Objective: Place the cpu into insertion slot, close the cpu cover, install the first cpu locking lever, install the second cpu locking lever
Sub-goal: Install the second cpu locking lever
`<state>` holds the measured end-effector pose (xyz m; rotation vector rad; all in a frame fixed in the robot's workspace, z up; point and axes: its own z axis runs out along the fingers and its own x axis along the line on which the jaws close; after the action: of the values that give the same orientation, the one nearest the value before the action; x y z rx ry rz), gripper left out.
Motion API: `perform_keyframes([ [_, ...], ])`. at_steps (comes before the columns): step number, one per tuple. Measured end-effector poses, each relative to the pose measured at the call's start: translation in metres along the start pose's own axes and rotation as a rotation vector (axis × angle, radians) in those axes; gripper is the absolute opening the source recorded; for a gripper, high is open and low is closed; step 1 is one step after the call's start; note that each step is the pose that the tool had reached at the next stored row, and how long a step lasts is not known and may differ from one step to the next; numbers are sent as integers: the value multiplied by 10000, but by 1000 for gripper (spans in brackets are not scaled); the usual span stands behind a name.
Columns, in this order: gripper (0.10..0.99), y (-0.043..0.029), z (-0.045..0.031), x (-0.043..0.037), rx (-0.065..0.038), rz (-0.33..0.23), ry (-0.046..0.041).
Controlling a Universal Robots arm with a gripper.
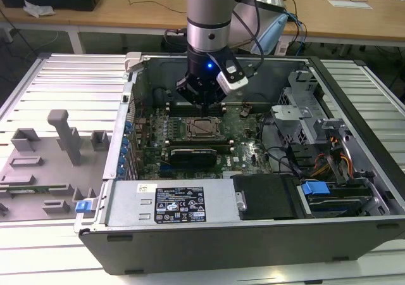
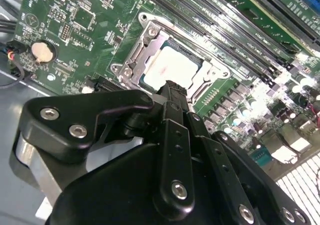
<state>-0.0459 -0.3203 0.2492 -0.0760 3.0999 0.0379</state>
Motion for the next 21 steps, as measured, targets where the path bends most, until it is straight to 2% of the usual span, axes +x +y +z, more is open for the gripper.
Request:
perform_keyframes([
  [4,106,-8,-15,-1,9,-2,1],
  [5,106,-31,-15,1,9,-1,0],
  [6,106,-98,-17,4,9,0,0],
  [8,106,-180,-19,8,9,-1,0],
  [15,106,-396,-25,19,9,-1,0],
  [18,106,-461,-25,25,9,0,0],
  [21,106,-463,-12,52,8,5,0],
])
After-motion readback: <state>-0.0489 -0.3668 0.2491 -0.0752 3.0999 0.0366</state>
